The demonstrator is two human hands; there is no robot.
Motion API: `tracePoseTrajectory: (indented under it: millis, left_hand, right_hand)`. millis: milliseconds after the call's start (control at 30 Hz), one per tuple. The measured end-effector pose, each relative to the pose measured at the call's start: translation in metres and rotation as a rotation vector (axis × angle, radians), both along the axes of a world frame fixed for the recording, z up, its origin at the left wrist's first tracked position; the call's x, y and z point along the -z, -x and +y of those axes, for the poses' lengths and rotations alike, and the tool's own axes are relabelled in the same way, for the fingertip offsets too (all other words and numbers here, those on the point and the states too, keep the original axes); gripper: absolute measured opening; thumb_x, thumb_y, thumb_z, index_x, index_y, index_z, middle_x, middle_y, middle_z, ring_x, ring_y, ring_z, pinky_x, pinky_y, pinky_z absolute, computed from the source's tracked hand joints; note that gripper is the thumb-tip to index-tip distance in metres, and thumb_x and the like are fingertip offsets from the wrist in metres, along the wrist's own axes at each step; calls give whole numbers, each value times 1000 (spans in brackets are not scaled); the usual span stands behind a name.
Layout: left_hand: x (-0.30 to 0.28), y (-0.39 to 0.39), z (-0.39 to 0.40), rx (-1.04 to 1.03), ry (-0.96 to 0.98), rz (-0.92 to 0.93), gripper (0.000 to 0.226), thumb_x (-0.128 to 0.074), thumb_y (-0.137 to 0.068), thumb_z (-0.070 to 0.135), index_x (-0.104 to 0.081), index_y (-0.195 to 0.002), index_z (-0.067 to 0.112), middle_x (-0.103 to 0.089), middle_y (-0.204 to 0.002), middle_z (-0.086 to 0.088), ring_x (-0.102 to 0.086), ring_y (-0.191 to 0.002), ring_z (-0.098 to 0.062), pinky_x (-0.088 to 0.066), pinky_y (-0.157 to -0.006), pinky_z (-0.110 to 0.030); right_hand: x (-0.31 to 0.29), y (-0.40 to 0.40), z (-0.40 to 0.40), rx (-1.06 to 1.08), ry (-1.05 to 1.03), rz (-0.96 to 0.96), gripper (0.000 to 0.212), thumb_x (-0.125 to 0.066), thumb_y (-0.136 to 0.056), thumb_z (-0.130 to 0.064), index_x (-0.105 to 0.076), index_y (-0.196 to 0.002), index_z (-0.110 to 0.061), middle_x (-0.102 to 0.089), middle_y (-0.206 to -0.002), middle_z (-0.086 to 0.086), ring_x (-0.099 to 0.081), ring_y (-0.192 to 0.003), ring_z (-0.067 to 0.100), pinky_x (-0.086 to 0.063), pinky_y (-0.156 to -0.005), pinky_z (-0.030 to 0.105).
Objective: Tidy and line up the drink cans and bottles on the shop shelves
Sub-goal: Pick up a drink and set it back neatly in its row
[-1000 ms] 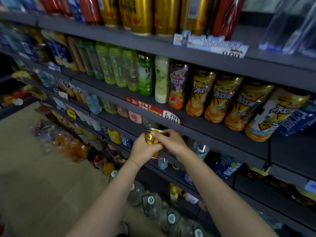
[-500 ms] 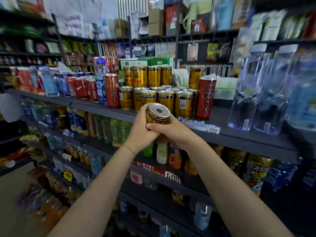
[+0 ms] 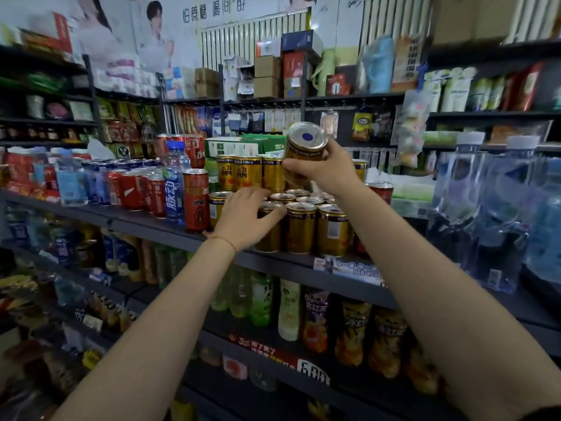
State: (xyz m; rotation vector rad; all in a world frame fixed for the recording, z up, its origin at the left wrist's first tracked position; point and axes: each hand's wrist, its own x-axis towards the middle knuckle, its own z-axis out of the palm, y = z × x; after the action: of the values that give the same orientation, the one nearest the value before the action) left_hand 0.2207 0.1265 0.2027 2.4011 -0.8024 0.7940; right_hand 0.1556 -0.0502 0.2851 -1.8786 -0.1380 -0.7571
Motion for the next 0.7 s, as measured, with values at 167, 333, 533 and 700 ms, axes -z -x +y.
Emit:
tracePoseTrajectory:
  millis: [167, 333, 533, 700]
  left_hand:
    - [18, -19, -2, 87, 48, -78, 53, -40, -92, 60, -68, -114, 21, -68, -116, 3, -56, -114, -18, -43, -101, -39]
    - [35, -21, -19, 8, 254, -240, 39, -52, -88, 47, -71, -96, 15, -69, -99, 1, -60, -101, -20, -42, -95, -35]
    - [41, -27, -28, -31, 333, -352, 26, -58, -84, 39, -67, -84, 14, -67, -88, 0, -59, -92, -22, -41, -90, -34]
    - [42, -28, -29, -39, 357, -367, 26, -58, -83, 39, -64, -80, 13, -65, -85, -1, -58, -91, -22, -40, -90, -34]
  right_hand:
    - [-7, -48, -4, 164, 111, 259, 82, -91, -63, -38, -53, -132, -17, -60, -129, 3, -57, -117, 26, -51, -100, 43]
    - [-3, -76, 2, 178, 123, 357, 76, -89, -70, -27, -51, -134, -11, -60, -127, 3, -58, -116, 28, -52, -98, 45]
    - [-4, -104, -1, 268, 85, 433, 75, -82, -80, -34, -46, -137, -3, -57, -135, 12, -55, -120, 25, -46, -92, 34]
    - [-2, -119, -2, 312, 36, 447, 75, -77, -84, -34, -40, -141, -2, -53, -138, 14, -52, -127, 32, -47, -94, 38]
